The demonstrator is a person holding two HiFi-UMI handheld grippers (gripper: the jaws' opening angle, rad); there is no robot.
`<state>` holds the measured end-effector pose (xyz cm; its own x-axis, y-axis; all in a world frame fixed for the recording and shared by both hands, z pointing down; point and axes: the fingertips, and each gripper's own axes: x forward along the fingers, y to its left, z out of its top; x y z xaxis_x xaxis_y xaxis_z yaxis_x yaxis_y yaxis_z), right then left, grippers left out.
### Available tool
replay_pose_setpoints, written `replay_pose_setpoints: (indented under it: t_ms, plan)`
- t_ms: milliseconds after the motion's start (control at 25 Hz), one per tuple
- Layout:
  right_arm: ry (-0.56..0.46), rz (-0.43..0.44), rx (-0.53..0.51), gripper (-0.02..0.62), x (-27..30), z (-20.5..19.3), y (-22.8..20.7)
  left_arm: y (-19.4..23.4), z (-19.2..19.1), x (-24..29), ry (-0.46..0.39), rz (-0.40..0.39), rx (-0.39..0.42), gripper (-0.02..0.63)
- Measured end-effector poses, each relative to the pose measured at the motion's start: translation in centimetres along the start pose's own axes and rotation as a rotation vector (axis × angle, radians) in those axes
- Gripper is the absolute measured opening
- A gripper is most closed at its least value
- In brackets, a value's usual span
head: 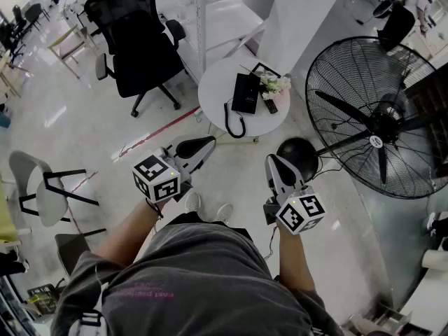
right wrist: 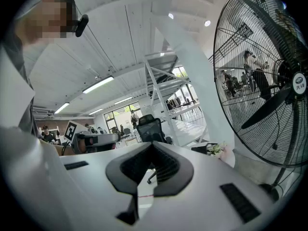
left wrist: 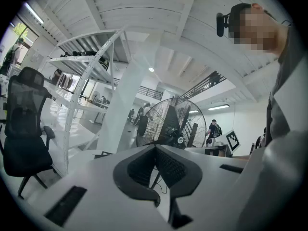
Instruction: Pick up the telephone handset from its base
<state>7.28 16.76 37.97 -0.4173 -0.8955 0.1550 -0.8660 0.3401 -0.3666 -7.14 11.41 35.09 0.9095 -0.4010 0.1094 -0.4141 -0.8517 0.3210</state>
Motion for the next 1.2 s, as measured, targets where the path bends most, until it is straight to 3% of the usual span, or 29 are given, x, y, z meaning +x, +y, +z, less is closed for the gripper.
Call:
replay_pose_setpoints:
  t_ms: [320,1200]
  plan:
    - [-0.031,-0.015,0.032,0.018,0.0,0.6,-1.4,0.2,-0.4,0.6,0.001,0.012,-0.006,0.015]
    - [0.008,0.042,0.054,0.019,-1.7,-0.5,-5.6,-1.7,-2.8,3.3,-0.002,0.079,-0.036,0.015]
